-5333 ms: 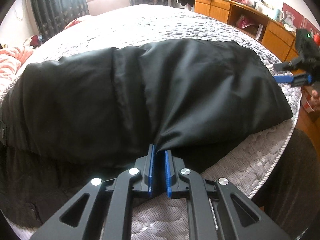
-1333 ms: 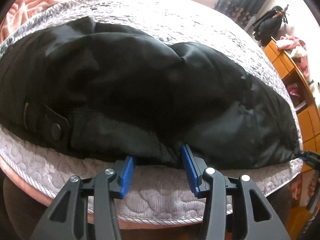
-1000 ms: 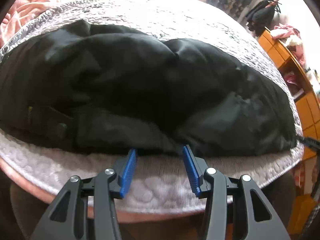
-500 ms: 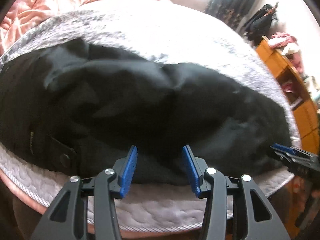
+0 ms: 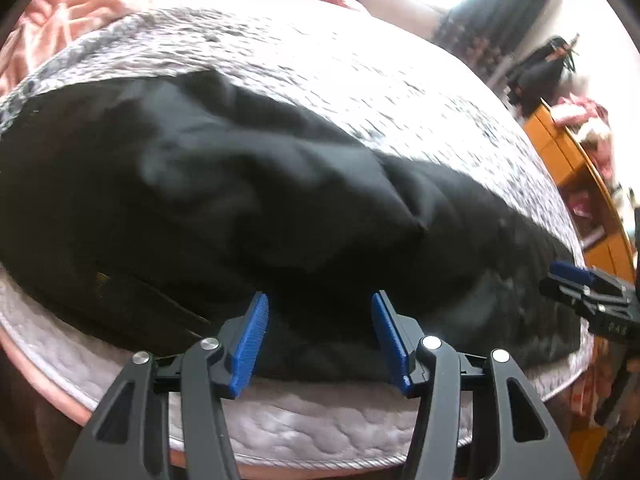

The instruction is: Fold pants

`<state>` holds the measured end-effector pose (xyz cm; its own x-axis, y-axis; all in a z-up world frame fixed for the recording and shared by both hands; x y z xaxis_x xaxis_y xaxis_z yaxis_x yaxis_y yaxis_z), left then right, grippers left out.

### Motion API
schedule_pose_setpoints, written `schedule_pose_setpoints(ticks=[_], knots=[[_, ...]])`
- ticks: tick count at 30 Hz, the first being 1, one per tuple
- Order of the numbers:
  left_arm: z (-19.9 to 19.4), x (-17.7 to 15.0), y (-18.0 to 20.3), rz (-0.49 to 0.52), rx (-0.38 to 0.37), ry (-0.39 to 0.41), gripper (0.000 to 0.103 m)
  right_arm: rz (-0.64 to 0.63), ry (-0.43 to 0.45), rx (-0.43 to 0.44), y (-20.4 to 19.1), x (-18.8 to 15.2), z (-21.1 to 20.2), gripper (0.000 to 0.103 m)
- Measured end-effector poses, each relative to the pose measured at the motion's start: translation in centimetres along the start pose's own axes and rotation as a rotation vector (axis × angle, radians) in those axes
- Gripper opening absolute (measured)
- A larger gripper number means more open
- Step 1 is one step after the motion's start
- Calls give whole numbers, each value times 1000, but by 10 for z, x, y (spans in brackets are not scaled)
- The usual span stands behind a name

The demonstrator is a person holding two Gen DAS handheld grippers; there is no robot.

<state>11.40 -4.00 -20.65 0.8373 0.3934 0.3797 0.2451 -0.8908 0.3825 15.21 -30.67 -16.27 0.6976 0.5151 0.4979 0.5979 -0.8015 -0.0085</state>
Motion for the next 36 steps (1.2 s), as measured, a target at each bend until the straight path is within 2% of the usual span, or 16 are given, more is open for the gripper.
schedule_pose_setpoints(ticks=[3,6,13,15,17,18,20,22,23,25,27,30,32,34,35,36], knots=[[-3,18,-19,-18,46,37,54,-99,55,76,-11,50,21,71],[6,26,-34,-43,76,23,54,-163,27,124,-23,80,51,73],[33,27,-42,-69,75,-56,56,-253,-27,196,-52,96,97,82],[37,28,-41,-72,69,-71,60,-281,-46,188,-53,95,104,78],[38,31,-38,-81,54,-81,65,-318,-72,162,-55,94,111,56],[38,31,-36,-79,52,-83,65,-333,-75,151,-55,95,112,50],[37,31,-33,-69,58,-82,65,-342,-72,173,-56,96,108,20],[30,32,-28,-71,56,-61,65,-326,-45,168,-53,100,98,9],[26,32,-26,-70,54,-43,65,-309,-21,150,-49,103,94,9],[23,32,-25,-49,77,-3,65,-251,20,132,-41,105,92,9],[36,26,-31,-27,112,-11,65,-226,9,138,-40,100,103,10],[38,23,-28,6,111,-3,65,-244,-9,132,-46,95,112,19],[32,22,-26,10,108,-10,65,-243,-2,154,-48,100,104,38],[25,24,-31,-24,100,-5,65,-244,38,177,-54,113,94,43],[20,25,-35,-46,94,-2,65,-255,49,178,-58,119,92,51],[15,27,-38,-64,91,6,65,-274,56,189,-65,127,91,54]])
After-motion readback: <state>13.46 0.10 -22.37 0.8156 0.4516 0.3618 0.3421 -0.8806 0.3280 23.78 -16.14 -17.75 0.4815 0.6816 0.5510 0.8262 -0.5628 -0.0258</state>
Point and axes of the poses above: each gripper's, at about its wrist camera, not at the fingertips, and z roughly the way its jaws point, y to its right, x to its top, the point moved 9 cm from there along z, roughly the way its jaws point, and after that the axes turned 14 degrees about -z, right-handed, at the moved point
